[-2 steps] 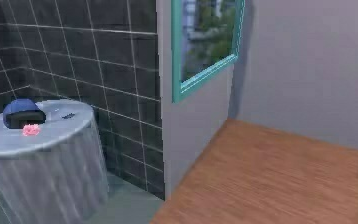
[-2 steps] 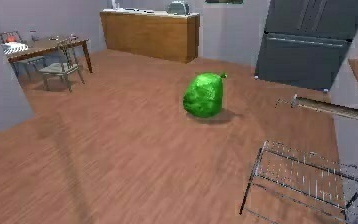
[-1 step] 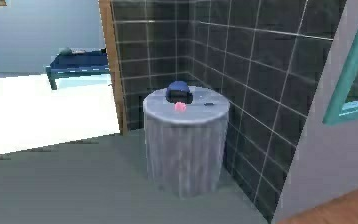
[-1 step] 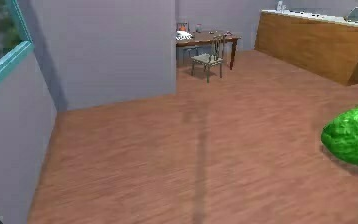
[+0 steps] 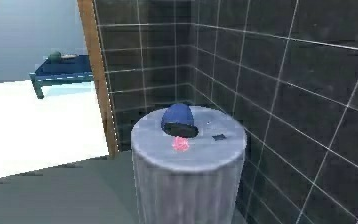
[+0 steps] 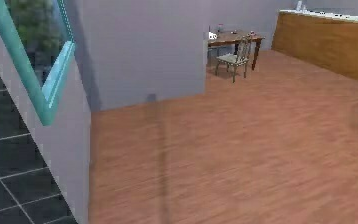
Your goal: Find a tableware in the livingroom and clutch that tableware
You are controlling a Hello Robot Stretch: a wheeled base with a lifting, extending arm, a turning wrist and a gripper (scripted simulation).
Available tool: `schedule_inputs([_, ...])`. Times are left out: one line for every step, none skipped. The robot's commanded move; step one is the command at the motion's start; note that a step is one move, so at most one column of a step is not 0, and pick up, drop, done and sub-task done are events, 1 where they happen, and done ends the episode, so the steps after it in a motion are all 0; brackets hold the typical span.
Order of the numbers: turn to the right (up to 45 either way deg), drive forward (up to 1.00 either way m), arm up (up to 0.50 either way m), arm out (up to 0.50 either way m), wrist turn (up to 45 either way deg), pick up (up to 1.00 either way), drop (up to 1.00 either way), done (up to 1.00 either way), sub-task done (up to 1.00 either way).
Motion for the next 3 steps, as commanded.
schedule_inputs([-45.0,0.0,0.0,0.0,0.0,0.0,0.0,0.0,0.0])
schedule_inputs([-39.0,0.0,0.0,0.0,0.0,0.0,0.0,0.0,0.0])
schedule_inputs([45.0,0.0,0.0,0.0,0.0,0.0,0.0,0.0,0.0])
